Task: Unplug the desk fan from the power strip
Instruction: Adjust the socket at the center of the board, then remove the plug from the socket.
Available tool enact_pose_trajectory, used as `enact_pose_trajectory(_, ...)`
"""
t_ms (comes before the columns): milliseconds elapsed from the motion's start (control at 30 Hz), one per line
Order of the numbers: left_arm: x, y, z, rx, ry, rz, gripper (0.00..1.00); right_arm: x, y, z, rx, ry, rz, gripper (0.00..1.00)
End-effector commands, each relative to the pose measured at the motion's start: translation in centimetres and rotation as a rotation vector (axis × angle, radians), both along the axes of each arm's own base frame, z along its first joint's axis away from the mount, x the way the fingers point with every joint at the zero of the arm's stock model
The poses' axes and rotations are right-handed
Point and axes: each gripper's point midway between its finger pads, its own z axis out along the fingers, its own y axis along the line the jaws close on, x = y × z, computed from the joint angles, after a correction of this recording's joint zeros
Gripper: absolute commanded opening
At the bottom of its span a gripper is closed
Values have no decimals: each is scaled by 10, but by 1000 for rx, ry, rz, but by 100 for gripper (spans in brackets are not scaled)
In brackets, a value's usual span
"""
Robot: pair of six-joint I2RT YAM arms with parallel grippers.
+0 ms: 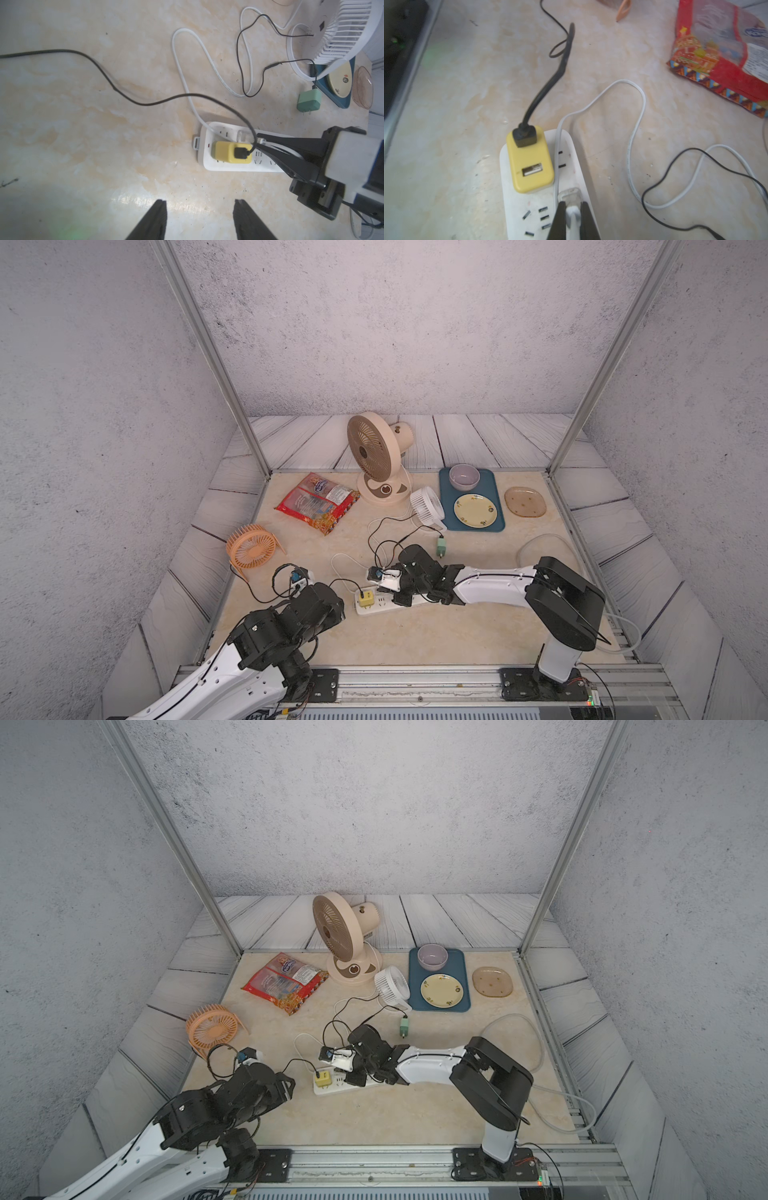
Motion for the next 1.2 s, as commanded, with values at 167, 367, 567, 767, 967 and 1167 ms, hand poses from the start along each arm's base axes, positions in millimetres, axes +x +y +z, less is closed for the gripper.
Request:
enact_pose_trajectory(167,20,-2,-14,-81,21,188,49,41,-10,3,73,96,-393,0)
enact_pose_trajectory(367,36,-32,-42,-375,68,304,44,38,-14,1,74,212,-485,0)
enact_pose_trajectory(567,46,-44,-51,-462,78,357,46,22,-10,-2,76,261,-477,0)
enact_pose_trajectory(767,40,-51,-78,-549,161,426,43,22,-5,2,68,247,-436,0)
enact_pose_trajectory(967,46,-50,-81,-570,144,458,39,18,0,3,66,251,-403,0)
enact_pose_trajectory(1167,52,-60,-80,-604,142,438,37,15,5,4,67,264,-376,0)
